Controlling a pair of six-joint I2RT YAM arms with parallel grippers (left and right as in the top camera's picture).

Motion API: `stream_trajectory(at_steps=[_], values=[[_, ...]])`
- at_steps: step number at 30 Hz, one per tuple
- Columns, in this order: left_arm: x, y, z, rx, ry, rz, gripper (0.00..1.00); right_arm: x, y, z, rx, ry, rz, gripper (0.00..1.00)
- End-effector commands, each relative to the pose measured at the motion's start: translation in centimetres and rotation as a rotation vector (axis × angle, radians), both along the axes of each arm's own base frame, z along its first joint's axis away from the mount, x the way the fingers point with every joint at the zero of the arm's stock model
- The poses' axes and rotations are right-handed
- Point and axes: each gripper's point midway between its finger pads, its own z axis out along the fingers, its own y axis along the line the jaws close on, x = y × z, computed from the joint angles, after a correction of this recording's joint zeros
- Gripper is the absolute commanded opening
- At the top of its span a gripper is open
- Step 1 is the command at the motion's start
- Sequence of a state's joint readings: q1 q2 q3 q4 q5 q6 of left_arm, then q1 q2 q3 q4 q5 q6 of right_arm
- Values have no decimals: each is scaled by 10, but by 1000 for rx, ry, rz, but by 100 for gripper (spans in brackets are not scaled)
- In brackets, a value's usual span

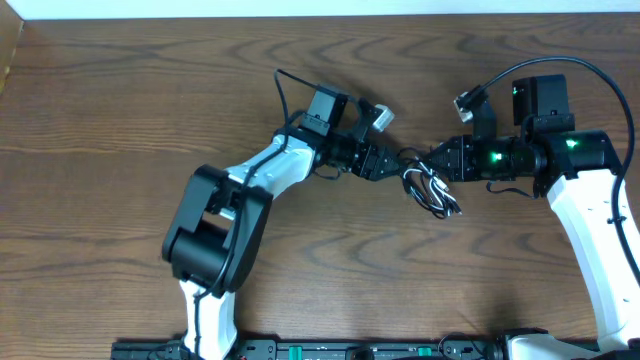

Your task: Untangle cables

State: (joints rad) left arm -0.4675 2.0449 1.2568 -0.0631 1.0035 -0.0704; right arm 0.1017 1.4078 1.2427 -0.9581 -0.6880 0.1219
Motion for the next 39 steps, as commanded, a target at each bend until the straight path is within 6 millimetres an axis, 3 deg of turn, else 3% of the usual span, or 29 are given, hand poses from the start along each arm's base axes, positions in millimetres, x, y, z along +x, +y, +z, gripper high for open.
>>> stream_trajectory(at_steps=[1,11,14,15,17,23,28,33,39], values=[[-5,-8,7,-58,6,-44,51,-1,6,9,29,-11,16,4],[15,-28,19,-74,-38,53,47,-1,6,9,29,-11,16,5],[20,-31,17,-56,-56,87,41,-1,7,9,30,-12,20,5],[19,-33,18,-59,-62,84,34,-2,8,9,30,-12,22,5],[18,-36,20,-65,-72,76,8,-2,9,9,29,-12,27,5],[20,-37,18,-52,-64,101,8,-2,9,9,30,-12,28,5],[45,-14,12,2,10,255,7,-1,5,5,7,5,-4,5],[63,38,6,187,31,450,7,11,-30,-17,-172,78,-234,5],[60,90,44,348,-69,566,7,20,-85,-42,-412,141,-533,6]])
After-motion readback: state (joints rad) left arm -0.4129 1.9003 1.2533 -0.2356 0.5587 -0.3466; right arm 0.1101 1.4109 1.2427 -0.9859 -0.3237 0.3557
